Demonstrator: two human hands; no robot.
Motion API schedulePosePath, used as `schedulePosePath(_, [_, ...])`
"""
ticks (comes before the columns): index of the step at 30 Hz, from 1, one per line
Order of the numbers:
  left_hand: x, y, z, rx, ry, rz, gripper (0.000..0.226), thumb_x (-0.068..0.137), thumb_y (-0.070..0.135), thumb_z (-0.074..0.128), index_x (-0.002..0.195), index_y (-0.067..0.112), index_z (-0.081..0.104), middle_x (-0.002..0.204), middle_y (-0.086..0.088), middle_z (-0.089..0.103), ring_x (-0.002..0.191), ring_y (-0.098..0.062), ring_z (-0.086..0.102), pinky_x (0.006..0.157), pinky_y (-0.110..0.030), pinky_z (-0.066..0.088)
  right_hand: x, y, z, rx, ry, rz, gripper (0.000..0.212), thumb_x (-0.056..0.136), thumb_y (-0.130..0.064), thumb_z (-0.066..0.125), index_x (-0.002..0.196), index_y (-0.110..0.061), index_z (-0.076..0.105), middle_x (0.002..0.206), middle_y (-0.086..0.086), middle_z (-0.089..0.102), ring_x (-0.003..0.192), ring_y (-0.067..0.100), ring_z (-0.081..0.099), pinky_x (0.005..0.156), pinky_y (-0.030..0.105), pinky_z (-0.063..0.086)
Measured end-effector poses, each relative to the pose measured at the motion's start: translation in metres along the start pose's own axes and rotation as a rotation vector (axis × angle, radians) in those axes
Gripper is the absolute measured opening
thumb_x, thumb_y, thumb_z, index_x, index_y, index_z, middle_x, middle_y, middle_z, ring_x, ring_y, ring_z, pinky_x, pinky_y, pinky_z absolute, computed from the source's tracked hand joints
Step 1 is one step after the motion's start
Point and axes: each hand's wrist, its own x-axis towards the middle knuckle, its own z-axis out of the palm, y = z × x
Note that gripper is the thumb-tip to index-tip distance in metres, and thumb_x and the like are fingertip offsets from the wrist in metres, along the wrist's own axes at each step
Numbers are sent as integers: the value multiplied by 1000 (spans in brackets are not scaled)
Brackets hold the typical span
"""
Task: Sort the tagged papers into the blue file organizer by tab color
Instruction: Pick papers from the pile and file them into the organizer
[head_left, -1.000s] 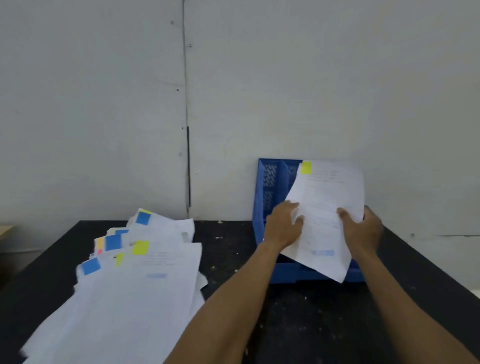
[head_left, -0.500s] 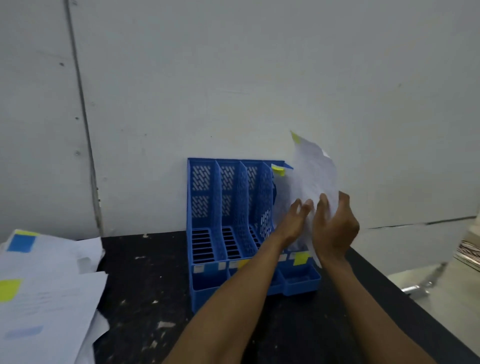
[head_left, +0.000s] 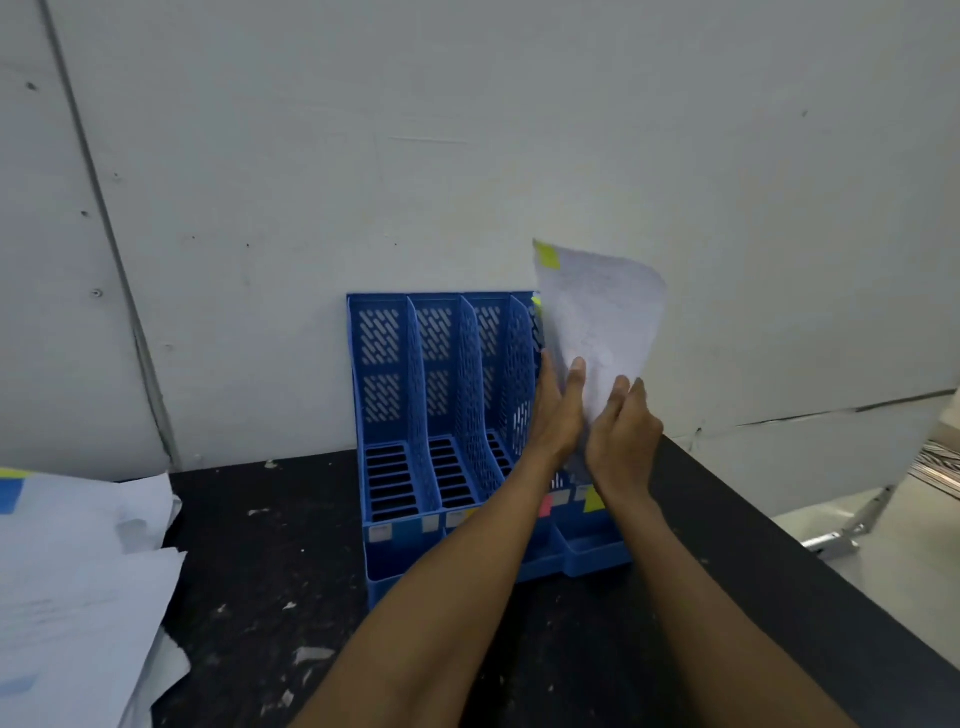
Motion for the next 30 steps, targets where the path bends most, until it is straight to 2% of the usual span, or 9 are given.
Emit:
schedulePosePath(4, [0,-6,-2,25,-23,14,73,93,69,28,153,38,-2,162,2,8,147,-22,17,119,-48,17,-3,23,8,-354,-385,7,27,101,-22,36,108,-7,58,100,9,64,81,22,61,63,28,40])
schedulePosePath(6, [1,-4,-2,31,-42,13,79,87,77,28,152,42,-2,162,0,11,146,-24,20,118,-51,21,-5,18,6,-234,-300,-87,32,101,-28,38,115,-7,57,111,9,61,84,20,63,64,27,46])
schedulePosePath(9, [-1,2,-2,37,-38,62,79,89,75,26,153,36,1,162,2,11,147,-20,18,119,-46,19,-5,-1,7,83,-99,-5,51,101,-47,24,130,-11,46,120,2,56,89,13,62,71,22,50])
schedulePosePath(11, [-1,3,-3,33,-32,51,81,88,76,27,154,35,3,162,4,9,148,-16,11,120,-46,14,1,1,8,24,-148,100,38,104,-35,27,130,-13,43,114,1,57,83,15,58,66,22,47])
schedulePosePath(15, [-2,0,-6,34,-46,33,76,93,68,29,154,31,5,162,2,6,149,-17,7,121,-46,11,-1,14,7,-476,-571,37,22,96,-12,46,80,-6,60,71,5,58,70,27,59,55,29,44])
schedulePosePath(22, [-5,-1,-7,66,-91,-47,94,79,83,22,155,29,9,163,1,6,149,-20,9,119,-46,12,-11,2,2,-702,-580,116,16,95,-15,50,99,-7,63,98,10,66,86,27,64,65,31,47])
schedulePosePath(25, [-7,0,-9,42,-82,-46,100,74,86,21,155,28,8,162,1,8,149,-19,10,120,-45,12,-12,-9,-1,-546,-353,60,25,96,-25,49,114,-9,55,112,13,61,91,34,64,70,36,47])
schedulePosePath(27, [-7,2,-11,8,-89,-56,100,73,87,20,155,31,5,162,1,8,148,-21,13,120,-47,14,-12,-12,-3,-493,-241,22,27,98,-27,45,114,-8,55,110,15,62,88,35,64,69,37,47])
schedulePosePath(30, [-9,2,-13,-33,-129,-124,95,73,89,22,152,38,12,161,-10,8,146,-35,15,118,-54,16,-12,-5,-4,-489,-295,36,21,97,-19,46,107,-5,58,103,16,64,86,34,64,64,31,43])
